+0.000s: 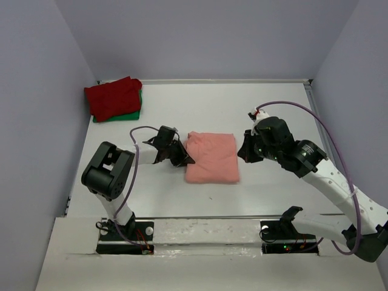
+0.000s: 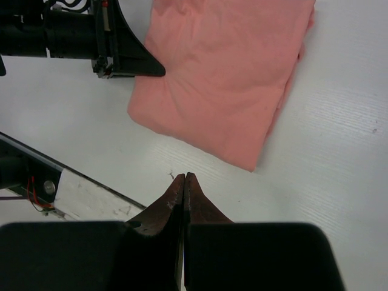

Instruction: Fold and stack the t-shirts

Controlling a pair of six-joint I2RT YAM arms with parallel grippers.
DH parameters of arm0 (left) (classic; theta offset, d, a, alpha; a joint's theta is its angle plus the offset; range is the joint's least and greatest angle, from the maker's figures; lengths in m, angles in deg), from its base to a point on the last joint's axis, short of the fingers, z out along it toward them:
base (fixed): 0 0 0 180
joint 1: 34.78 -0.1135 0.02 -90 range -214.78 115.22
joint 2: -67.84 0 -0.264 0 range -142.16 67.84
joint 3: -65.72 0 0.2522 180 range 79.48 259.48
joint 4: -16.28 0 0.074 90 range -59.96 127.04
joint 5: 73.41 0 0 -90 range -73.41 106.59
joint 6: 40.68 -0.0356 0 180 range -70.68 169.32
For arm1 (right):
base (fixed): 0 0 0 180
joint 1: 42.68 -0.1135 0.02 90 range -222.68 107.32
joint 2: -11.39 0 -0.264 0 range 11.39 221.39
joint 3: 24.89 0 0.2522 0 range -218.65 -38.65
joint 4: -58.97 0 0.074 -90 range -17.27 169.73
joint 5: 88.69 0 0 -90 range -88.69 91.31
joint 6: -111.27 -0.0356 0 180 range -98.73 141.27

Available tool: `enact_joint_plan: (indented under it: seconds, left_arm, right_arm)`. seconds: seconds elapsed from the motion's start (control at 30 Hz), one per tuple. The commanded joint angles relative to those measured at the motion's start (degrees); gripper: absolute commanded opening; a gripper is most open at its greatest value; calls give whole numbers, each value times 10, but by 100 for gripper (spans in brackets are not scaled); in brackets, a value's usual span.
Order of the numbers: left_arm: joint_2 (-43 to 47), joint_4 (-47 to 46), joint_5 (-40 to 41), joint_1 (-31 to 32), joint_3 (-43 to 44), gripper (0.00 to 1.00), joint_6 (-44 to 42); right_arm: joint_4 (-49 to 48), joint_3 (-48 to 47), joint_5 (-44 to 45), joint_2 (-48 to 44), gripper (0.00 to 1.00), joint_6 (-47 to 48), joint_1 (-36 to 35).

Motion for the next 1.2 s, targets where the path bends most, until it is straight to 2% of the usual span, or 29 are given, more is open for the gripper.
enact_joint_plan:
  seconds: [0.0,0.23,0.43,0.6,0.97,1.17]
  left_arm:
    - [-19,140,148,-2,27,0,-65]
    - [-8,260,275,-1,161,0,-110]
    - [-47,361,395,-1,294,0,-165]
    - [-77,392,461,-3,357,0,-214]
    - [-182,411,464,-67,486,0,-346]
    - [-194,388,460,-84,534,0,-387]
  right_arm:
    - [-16,10,9,4,0,3,-5]
    - [-22,10,10,12,0,5,-5]
    - [-18,-3,17,19,0,20,-5]
    - [-21,4,20,22,0,26,-5]
    - [-26,0,-19,34,0,38,-5]
    - [-26,2,-29,45,0,44,-5]
